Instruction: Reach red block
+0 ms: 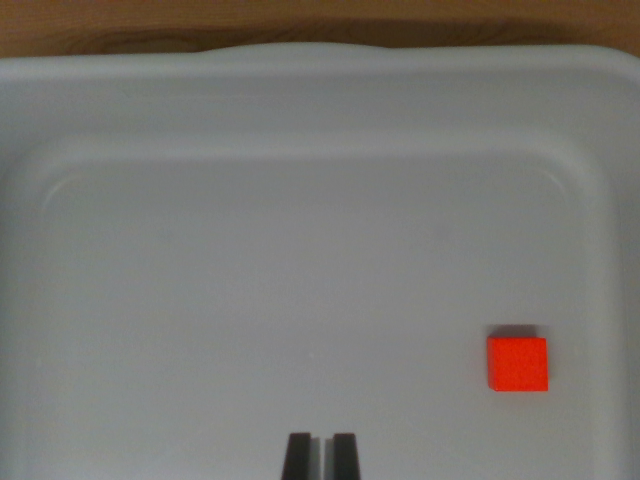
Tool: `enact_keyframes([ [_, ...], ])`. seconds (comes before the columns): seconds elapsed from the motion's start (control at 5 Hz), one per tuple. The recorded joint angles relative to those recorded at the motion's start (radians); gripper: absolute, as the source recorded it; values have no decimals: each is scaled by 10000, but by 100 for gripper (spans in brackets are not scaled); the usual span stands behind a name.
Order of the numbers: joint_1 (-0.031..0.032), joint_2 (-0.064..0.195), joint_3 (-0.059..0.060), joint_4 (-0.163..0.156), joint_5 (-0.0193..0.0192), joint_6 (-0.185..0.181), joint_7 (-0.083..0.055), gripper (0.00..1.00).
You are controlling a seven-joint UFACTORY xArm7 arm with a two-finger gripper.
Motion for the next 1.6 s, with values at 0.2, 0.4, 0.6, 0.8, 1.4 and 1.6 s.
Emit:
enact_keyframes([
  [0.2, 0, 0, 0, 0, 0, 0, 0, 0],
  [0.4, 0, 0, 0, 0, 0, 0, 0, 0],
  [0.6, 0, 0, 0, 0, 0, 0, 0, 0],
  [0.8, -8, 19, -7, -28, 0, -41, 0, 0],
  [1.4, -28, 70, -26, -102, 0, -148, 1, 0],
  [1.6, -57, 144, -53, -209, 0, -305, 2, 0],
])
